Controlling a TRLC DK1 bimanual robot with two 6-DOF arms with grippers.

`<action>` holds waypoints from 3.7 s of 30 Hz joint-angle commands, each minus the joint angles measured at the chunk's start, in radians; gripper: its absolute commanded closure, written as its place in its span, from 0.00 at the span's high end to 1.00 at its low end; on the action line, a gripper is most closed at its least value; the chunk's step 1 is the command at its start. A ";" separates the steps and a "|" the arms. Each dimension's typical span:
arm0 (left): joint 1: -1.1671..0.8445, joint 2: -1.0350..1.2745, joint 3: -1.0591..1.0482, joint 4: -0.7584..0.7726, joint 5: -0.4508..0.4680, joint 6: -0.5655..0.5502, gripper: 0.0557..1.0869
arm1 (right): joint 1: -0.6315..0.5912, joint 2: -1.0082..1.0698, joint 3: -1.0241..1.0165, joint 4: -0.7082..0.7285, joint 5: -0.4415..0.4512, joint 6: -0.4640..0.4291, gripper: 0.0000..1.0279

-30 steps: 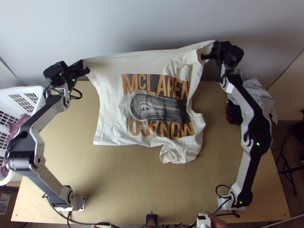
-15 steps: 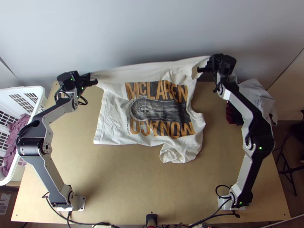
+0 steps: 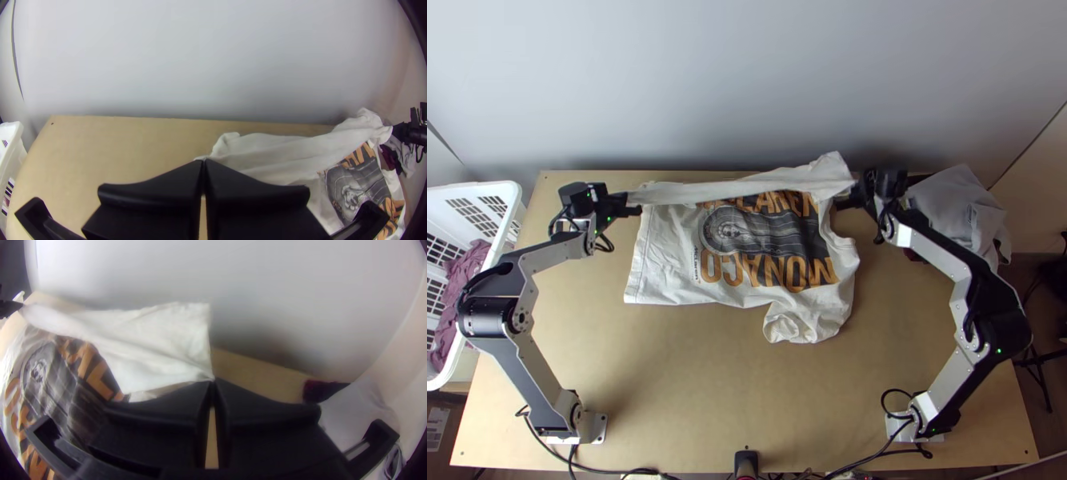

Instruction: Fold the t-shirt

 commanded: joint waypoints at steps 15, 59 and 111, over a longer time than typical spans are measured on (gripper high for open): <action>0.006 -0.105 -0.202 -0.027 0.013 0.029 0.03 | 0.133 -0.148 -0.258 -0.270 -0.002 0.011 0.03; -0.085 -0.800 -0.590 -0.598 0.165 0.000 0.95 | 0.635 -0.779 -0.502 -0.941 -0.288 0.196 0.96; -0.128 -0.751 -0.624 -0.536 0.093 0.007 0.95 | 0.714 -0.493 -0.485 -0.548 -0.023 0.226 0.03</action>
